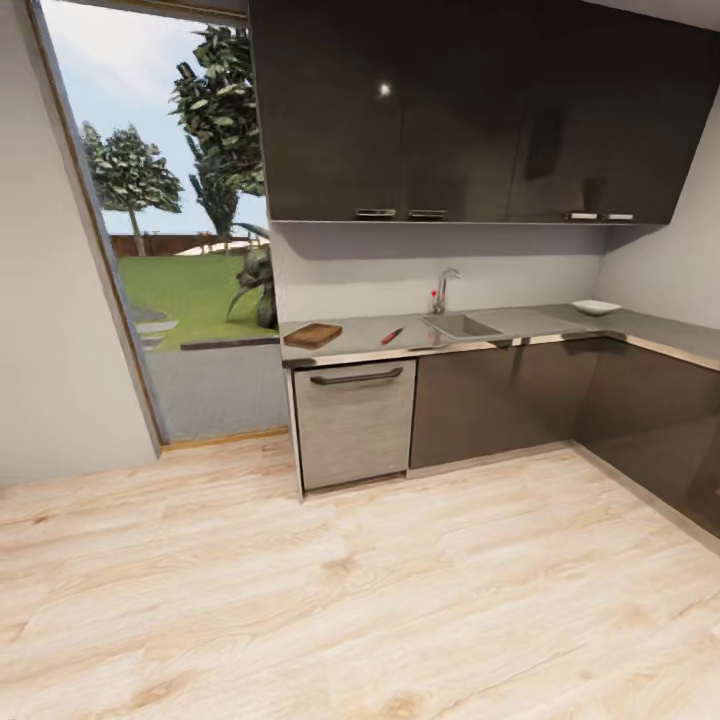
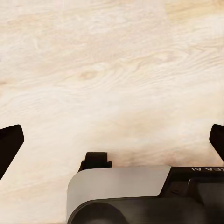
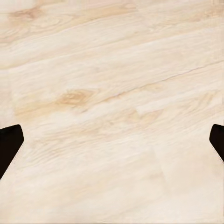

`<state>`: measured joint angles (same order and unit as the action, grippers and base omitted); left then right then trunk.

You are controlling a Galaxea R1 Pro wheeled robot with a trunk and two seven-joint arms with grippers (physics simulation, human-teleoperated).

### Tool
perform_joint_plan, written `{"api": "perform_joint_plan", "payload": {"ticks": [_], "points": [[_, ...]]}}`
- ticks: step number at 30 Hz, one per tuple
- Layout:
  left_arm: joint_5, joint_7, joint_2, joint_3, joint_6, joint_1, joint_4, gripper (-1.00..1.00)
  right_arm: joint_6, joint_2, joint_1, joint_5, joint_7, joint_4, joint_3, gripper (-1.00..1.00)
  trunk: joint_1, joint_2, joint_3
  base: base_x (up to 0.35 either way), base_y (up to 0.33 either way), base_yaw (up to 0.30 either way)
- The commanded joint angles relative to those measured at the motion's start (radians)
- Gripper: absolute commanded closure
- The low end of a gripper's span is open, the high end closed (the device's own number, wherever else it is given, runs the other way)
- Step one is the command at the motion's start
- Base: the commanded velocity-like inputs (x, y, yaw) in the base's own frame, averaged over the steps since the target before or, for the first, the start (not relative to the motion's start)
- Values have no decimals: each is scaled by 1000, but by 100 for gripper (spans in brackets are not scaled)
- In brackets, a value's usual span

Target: In the kitchen, take the Vidalia onion out of the sink, dice it on the chopping board with the paring knife, put the diced onion into the bowl on the countertop, then place both the paring knife and the chopping board into the sink.

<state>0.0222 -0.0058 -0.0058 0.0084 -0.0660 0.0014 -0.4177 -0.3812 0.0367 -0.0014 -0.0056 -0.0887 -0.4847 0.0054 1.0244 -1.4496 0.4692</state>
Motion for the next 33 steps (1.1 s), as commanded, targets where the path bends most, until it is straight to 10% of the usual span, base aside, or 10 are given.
{"api": "perform_joint_plan", "payload": {"ticks": [1, 33], "points": [[2, -1, 0, 1, -1, 0, -1, -100, -2, 0, 0, 0, -3, 0, 1, -100, 1, 0, 1, 334, -149, 264], [2, 3, 0, 1, -1, 0, -1, -100, -2, 0, 0, 0, -3, 0, 1, -100, 1, 0, 1, 317, -180, 163]]}}
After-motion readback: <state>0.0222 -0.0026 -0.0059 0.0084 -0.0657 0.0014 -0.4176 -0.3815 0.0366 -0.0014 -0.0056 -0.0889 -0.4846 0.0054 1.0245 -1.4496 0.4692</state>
